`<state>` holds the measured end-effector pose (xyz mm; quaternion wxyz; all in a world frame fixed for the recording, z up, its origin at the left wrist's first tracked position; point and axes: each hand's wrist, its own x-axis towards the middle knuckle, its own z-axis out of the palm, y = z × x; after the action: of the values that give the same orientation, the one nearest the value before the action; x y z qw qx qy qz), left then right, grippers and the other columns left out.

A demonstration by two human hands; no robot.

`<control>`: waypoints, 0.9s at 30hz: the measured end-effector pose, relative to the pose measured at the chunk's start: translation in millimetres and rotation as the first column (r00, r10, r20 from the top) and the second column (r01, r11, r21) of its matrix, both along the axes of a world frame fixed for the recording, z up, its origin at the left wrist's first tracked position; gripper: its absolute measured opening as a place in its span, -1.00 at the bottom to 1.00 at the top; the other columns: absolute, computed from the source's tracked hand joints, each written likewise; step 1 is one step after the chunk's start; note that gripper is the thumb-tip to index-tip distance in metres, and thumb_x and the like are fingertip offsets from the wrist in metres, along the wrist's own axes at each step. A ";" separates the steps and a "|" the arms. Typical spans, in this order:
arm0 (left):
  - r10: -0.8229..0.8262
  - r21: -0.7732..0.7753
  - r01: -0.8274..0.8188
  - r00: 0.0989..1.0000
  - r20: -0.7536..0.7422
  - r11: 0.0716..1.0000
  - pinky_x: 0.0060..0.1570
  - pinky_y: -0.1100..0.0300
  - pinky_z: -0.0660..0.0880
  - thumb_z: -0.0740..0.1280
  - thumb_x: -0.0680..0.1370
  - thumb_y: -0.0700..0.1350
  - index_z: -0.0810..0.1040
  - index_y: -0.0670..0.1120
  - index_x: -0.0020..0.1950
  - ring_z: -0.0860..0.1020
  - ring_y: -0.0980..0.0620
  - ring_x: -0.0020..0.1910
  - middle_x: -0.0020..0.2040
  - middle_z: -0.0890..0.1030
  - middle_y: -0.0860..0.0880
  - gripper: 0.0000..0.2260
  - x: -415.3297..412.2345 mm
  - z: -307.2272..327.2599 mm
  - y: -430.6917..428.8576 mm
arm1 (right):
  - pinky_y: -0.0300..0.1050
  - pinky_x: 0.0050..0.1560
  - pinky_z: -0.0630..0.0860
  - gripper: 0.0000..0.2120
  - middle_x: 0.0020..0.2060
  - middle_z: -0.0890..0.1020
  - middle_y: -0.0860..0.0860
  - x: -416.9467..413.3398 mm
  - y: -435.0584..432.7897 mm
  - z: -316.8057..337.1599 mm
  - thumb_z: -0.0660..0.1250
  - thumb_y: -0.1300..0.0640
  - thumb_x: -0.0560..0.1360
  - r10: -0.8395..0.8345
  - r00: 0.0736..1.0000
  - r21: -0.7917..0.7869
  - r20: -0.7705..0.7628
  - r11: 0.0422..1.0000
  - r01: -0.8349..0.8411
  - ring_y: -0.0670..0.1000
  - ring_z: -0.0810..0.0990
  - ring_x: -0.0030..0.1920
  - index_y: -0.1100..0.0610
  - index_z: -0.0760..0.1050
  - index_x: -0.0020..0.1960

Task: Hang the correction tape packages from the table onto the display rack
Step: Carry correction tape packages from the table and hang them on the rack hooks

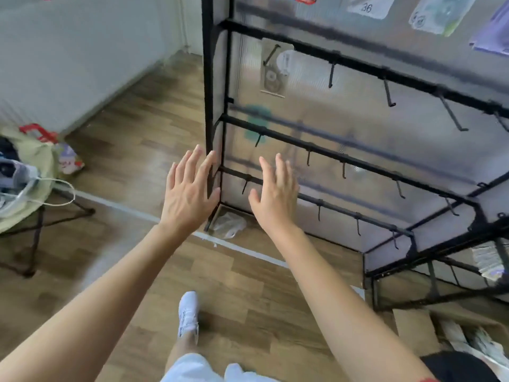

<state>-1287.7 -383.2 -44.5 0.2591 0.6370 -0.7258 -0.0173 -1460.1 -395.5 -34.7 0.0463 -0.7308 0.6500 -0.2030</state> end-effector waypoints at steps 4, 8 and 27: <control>0.170 0.042 -0.170 0.985 0.015 0.984 0.44 -0.11 0.04 0.32 0.53 -0.04 0.19 -0.09 0.52 0.13 -0.19 0.49 0.52 0.17 -0.18 -0.40 25.7 -12.0 82.3 | 0.13 0.47 -0.12 -0.38 0.54 0.02 0.15 31.1 50.7 -7.6 0.22 0.11 0.53 0.131 0.987 0.035 -0.093 0.991 -0.128 0.18 -0.04 0.53 0.04 0.07 0.53; 0.348 0.092 -0.351 0.936 0.047 0.932 0.42 -0.11 0.07 0.33 0.51 -0.02 0.25 -0.10 0.50 0.18 -0.21 0.48 0.50 0.21 -0.18 -0.41 66.3 -24.3 160.4 | 0.18 0.46 -0.17 -0.34 0.54 -0.03 0.15 78.8 98.9 -17.8 0.20 0.10 0.53 0.279 0.949 0.092 -0.144 0.959 -0.268 0.18 -0.09 0.53 0.02 -0.01 0.55; 0.871 0.159 -0.872 0.481 0.101 0.463 0.46 -0.04 -0.06 0.25 0.56 0.03 0.21 -0.04 0.52 0.06 -0.12 0.52 0.54 0.11 -0.12 -0.46 320.0 -26.4 517.3 | 0.13 0.46 -0.11 -0.34 0.54 0.01 0.13 396.7 362.9 -36.6 0.21 0.07 0.53 0.792 0.610 0.242 0.007 0.591 -0.770 0.16 -0.07 0.52 0.02 -0.02 0.55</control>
<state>-967.8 134.1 -70.9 0.1681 0.9391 -0.2954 0.0505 -1063.4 -32.6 -71.3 0.1784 -0.9410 0.2830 -0.0515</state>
